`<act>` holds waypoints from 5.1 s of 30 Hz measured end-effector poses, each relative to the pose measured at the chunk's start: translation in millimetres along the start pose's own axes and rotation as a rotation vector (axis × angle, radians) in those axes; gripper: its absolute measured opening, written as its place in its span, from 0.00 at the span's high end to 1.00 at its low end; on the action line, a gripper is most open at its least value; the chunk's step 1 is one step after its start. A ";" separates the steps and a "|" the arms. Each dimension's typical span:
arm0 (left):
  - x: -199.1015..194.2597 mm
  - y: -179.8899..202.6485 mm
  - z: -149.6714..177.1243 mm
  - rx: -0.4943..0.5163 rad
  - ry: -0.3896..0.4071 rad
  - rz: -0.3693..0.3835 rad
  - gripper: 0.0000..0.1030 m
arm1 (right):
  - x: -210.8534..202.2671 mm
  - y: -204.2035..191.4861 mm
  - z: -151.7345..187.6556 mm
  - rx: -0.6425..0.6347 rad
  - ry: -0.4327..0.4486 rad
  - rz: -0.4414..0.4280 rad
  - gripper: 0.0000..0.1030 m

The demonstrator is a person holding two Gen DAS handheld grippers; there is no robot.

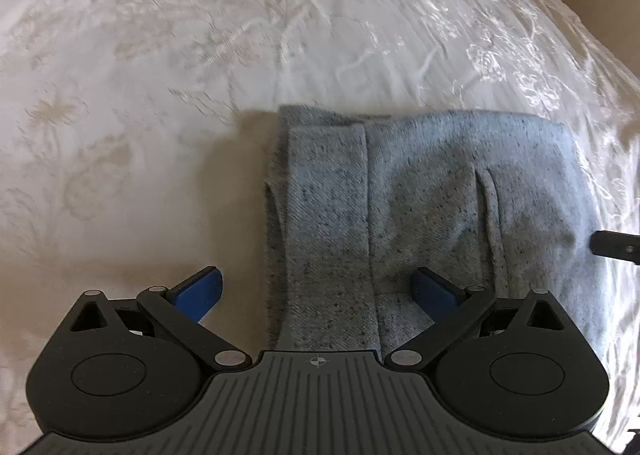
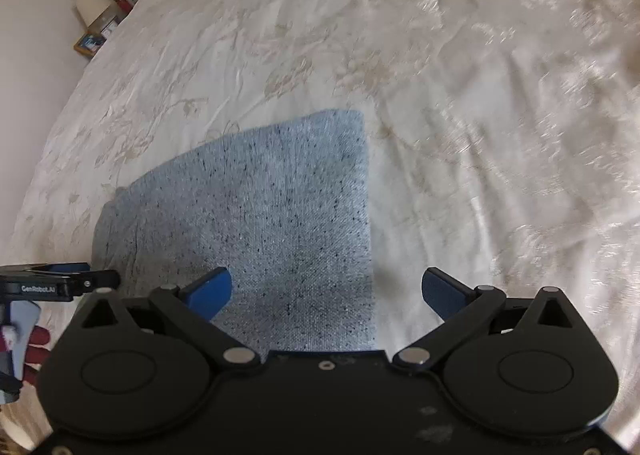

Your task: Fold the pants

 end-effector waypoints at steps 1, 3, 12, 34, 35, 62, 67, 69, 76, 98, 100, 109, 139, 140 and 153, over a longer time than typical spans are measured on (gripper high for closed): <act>2.8 -0.2 1.3 -0.008 0.001 0.015 0.00 | 4.0 1.1 0.5 0.000 -0.011 -0.009 0.00; 6.8 -2.1 2.4 -0.020 0.006 0.035 0.00 | 12.1 3.3 1.8 0.001 -0.031 -0.023 0.00; 14.8 -7.8 -3.3 0.022 0.011 0.123 0.00 | 31.3 6.0 3.1 0.012 -0.032 -0.095 0.00; -28.4 26.4 -26.1 -0.114 0.178 0.135 0.73 | 1.2 -62.0 2.2 -0.168 -0.048 -0.129 0.82; -35.8 25.6 -24.2 -0.122 0.191 0.136 0.73 | -4.5 -73.0 1.5 -0.187 -0.047 -0.146 0.82; -130.1 -169.7 54.6 -0.335 0.265 -0.301 0.61 | 66.7 -334.4 16.6 -0.538 0.020 -0.142 0.38; -87.2 -162.8 79.6 -0.340 0.153 -0.279 0.58 | 87.1 -326.1 65.4 -0.585 -0.077 -0.074 0.34; -75.4 -167.7 94.2 -0.374 0.128 -0.271 0.46 | 102.2 -306.4 78.7 -0.547 -0.129 0.016 0.35; -114.2 -168.8 97.6 -0.377 0.215 -0.301 0.44 | 65.6 -292.2 81.3 -0.448 -0.082 0.015 0.32; -256.3 -15.3 132.0 -0.352 0.453 -0.607 0.32 | -137.6 -278.2 152.7 -0.495 0.321 -0.094 0.00; -254.8 -6.5 130.7 -0.348 0.414 -0.580 0.32 | -151.2 -271.2 153.9 -0.471 0.370 -0.075 0.00; -250.7 34.6 144.5 -0.408 0.290 -0.529 0.32 | -161.2 -247.8 149.6 -0.451 0.229 -0.026 0.00; -252.7 82.8 160.0 -0.393 0.232 -0.511 0.32 | -184.9 -220.9 162.3 -0.395 0.186 -0.026 0.00; -252.0 83.8 159.2 -0.389 0.229 -0.512 0.32 | -184.8 -220.0 161.6 -0.391 0.186 -0.027 0.00; -243.4 88.0 150.4 -0.361 0.212 -0.511 0.32 | -178.5 -218.5 153.7 -0.374 0.171 -0.030 0.00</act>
Point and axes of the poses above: each gripper's, at about its wrist camera, not at the fingertips, and x roughly the way its jaws point, y to its right, z to its underside, the point moved 5 cm from there along x, roughly the way its jaws point, and after that the axes turned 8 degrees about x, right-handed, at the moved point
